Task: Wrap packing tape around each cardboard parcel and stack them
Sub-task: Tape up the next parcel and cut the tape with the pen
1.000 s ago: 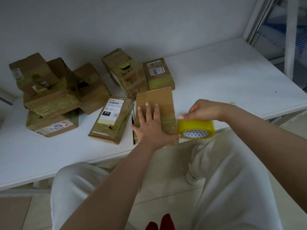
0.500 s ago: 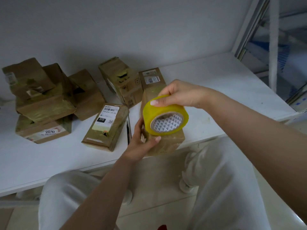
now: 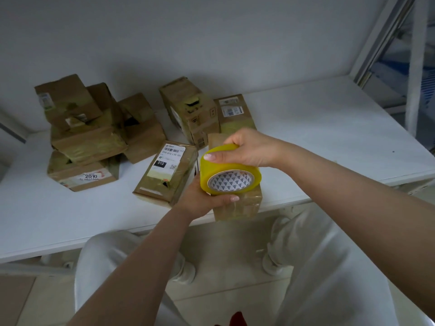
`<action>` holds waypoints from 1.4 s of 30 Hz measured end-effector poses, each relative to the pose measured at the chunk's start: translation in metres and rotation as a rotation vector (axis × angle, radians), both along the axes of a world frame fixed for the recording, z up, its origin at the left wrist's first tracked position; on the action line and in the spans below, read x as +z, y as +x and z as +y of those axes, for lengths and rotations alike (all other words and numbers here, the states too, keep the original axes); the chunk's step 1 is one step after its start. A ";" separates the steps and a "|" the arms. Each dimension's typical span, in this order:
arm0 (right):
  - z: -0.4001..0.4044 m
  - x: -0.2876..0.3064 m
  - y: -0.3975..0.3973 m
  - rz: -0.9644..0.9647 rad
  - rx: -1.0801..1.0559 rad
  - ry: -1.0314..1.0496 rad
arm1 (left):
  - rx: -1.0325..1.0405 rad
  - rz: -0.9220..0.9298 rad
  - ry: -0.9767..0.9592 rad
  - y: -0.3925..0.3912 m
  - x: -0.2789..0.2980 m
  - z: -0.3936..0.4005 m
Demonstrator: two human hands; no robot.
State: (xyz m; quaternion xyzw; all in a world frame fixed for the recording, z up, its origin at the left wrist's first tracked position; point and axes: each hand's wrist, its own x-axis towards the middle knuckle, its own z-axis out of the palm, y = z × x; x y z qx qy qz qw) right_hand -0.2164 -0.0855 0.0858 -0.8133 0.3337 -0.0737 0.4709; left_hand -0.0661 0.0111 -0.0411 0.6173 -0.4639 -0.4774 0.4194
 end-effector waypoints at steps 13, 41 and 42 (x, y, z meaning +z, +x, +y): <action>-0.024 0.010 -0.066 0.349 -0.114 -0.179 | -0.051 -0.131 0.005 -0.002 0.016 0.003; -0.024 -0.086 -0.089 0.427 -0.176 -0.085 | -0.374 -1.157 0.213 -0.076 0.042 -0.042; -0.024 -0.085 -0.090 0.415 -0.174 -0.079 | -0.361 -1.153 0.213 -0.075 0.041 -0.043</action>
